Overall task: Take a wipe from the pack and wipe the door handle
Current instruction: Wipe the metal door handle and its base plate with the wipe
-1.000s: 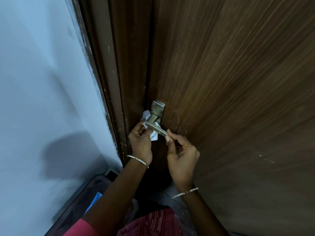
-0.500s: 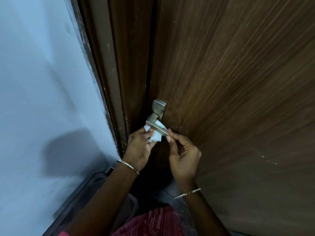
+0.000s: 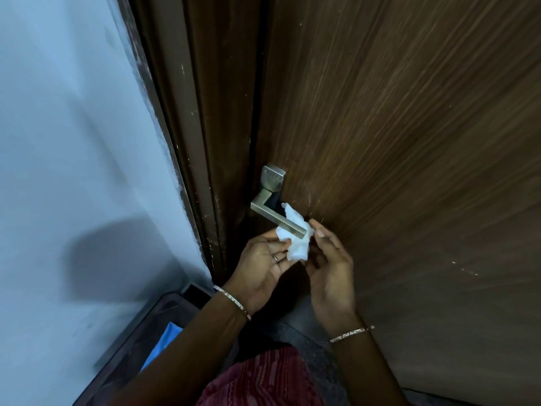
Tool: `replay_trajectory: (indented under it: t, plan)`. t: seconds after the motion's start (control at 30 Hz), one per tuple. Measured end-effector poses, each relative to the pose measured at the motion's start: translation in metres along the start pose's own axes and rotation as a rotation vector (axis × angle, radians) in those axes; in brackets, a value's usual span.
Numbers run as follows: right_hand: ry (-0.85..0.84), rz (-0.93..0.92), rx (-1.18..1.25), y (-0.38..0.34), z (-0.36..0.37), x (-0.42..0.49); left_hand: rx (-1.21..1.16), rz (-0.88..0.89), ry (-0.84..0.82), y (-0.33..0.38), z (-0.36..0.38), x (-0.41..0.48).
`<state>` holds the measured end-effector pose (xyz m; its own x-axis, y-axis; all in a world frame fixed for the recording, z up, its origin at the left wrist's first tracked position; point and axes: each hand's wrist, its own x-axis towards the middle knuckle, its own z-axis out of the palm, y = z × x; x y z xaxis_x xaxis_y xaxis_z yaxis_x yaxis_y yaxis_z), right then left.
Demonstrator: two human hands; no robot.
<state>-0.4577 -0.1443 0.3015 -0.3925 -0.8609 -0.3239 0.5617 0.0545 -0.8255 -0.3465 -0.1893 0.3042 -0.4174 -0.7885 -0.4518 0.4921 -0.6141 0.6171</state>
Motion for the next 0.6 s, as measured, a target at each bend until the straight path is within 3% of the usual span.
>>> replay_trajectory:
  t: [0.13,0.2,0.27,0.33,0.4,0.47,0.53,0.6]
  plan:
    - [-0.153,0.124,-0.012,-0.009,0.003,0.003,-0.038,-0.051,-0.088,-0.003,0.000,-0.009]
    - [-0.135,0.107,-0.036,-0.011,0.002,0.002,-0.052,-0.087,-0.139,-0.002,-0.003,-0.014]
    - [-0.056,0.010,-0.045,-0.010,-0.002,-0.001,0.025,-0.122,-0.144,0.004,-0.010,-0.019]
    - [0.056,-0.197,-0.120,-0.011,-0.008,-0.005,0.203,-0.068,-0.083,0.014,-0.021,-0.020]
    - [0.170,-0.441,-0.322,-0.015,-0.013,-0.007,0.383,0.081,0.036,0.025,-0.030,-0.020]
    - [0.154,-0.595,-0.514,-0.019,-0.009,-0.011,0.532,0.209,0.168,0.035,-0.035,-0.018]
    - [-0.014,-0.694,-0.766,-0.015,0.003,-0.013,0.673,0.317,0.262,0.038,-0.040,-0.013]
    - [-0.228,-0.755,-1.174,-0.005,0.017,-0.011,0.821,0.439,0.335,0.036,-0.043,-0.011]
